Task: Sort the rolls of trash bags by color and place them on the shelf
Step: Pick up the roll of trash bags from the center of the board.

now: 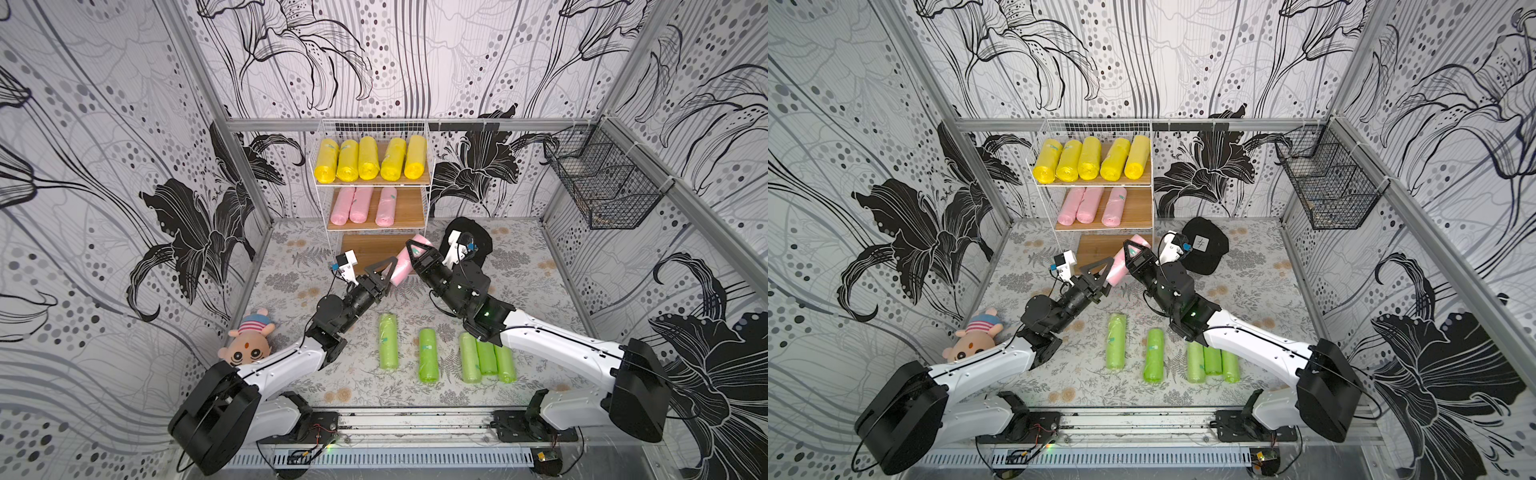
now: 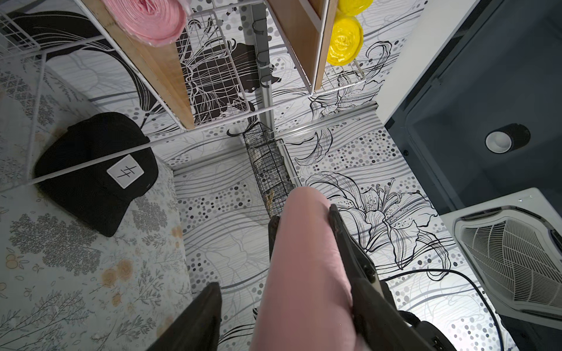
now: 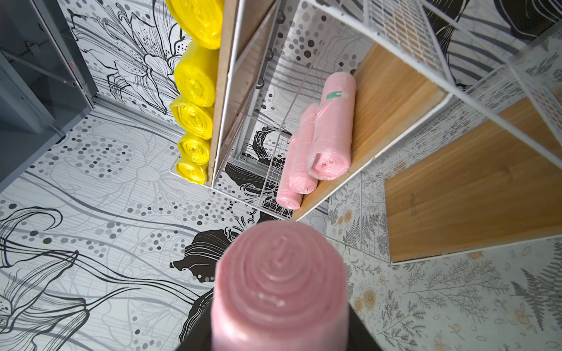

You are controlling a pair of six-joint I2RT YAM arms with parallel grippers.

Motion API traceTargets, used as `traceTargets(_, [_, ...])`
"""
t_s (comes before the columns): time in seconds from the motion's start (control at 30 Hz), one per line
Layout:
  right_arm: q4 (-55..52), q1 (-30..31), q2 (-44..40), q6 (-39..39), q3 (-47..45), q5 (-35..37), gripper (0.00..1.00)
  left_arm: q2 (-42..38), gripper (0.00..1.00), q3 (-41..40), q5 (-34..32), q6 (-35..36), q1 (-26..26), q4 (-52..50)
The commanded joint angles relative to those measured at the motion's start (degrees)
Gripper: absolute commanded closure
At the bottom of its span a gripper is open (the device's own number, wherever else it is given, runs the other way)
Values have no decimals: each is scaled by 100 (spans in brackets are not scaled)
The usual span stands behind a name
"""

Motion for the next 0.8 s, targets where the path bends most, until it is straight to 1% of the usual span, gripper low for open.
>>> traceTargets(0.0, [739, 10, 11, 224, 15, 13, 69, 252, 37, 28, 90, -237, -110, 583])
traceTargets(0.1, [754, -5, 41, 230, -10, 30, 69, 358, 31, 62, 135, -318, -129, 693])
traceTargets(0.2, [780, -72, 64, 300, -37, -9, 69, 378, 32, 59, 129, -321, -147, 699])
traceTargets(0.3, [740, -117, 72, 306, -11, -50, 69, 393, 38, 8, 101, -340, -147, 755])
traceTargets(0.47, [701, -139, 99, 304, 14, -108, 69, 392, 58, -39, 11, -241, -147, 812])
traceTargets(0.53, [679, -155, 110, 280, 14, -119, 67, 392, 66, -40, -27, -176, -147, 847])
traceTargets(0.6, [641, -165, 108, 246, 2, -129, 63, 365, 72, -46, -88, -94, -147, 853])
traceTargets(0.67, [576, -182, 78, 199, -3, -119, 55, 303, 77, -44, -147, 55, -139, 755])
traceTargets(0.77, [456, -224, -28, 119, -67, -54, 35, 127, 84, -15, -282, 337, -138, 483])
